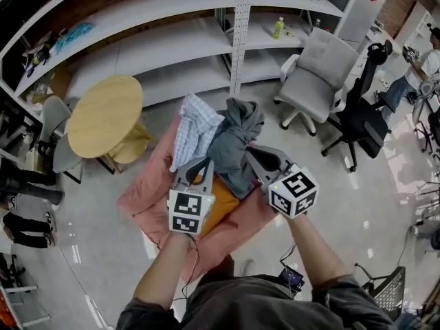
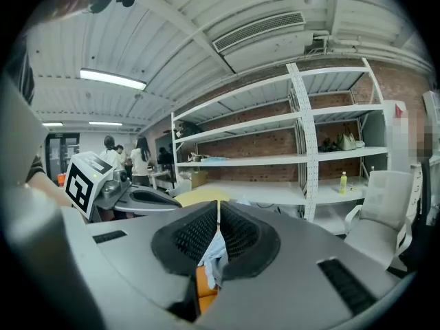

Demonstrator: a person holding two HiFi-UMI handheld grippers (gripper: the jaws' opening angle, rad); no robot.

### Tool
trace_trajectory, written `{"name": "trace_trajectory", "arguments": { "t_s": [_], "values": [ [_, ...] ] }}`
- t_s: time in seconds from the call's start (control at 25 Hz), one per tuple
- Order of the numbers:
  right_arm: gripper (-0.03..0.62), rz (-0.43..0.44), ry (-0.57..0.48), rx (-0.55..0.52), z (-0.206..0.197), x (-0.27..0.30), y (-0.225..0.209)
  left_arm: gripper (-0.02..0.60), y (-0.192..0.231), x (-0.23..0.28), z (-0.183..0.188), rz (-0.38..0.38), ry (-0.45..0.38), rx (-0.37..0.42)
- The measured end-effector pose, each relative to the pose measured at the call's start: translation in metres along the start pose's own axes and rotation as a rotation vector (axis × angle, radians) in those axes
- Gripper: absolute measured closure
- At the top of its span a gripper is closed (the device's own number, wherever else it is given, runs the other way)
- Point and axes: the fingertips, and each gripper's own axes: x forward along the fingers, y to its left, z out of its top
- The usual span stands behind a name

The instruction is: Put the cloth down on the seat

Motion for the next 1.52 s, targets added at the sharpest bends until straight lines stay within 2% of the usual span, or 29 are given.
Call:
{"name": "trace_trajectory", "arguments": {
  "t_s": [0.24, 0.6, 1.52],
  "values": [
    [0.577, 0.008, -0.031, 0.036, 0.008, -0.022, 0.013, 0.572, -0.026, -0.012, 0.022, -0.044, -0.018, 0.013],
    [0.579, 0.026, -0.047, 0.071, 0.006, -0.031, 0.028, 0.572, -0.045, -0.017, 0.026, -0.063, -0.028, 0.001],
    [0.579, 0.022, -0.028, 0.082, -0.004, -0.019, 0.029, 0.572, -0.037, -0.012, 0.014, -0.067, -0.004, -0.011]
  ]
}}
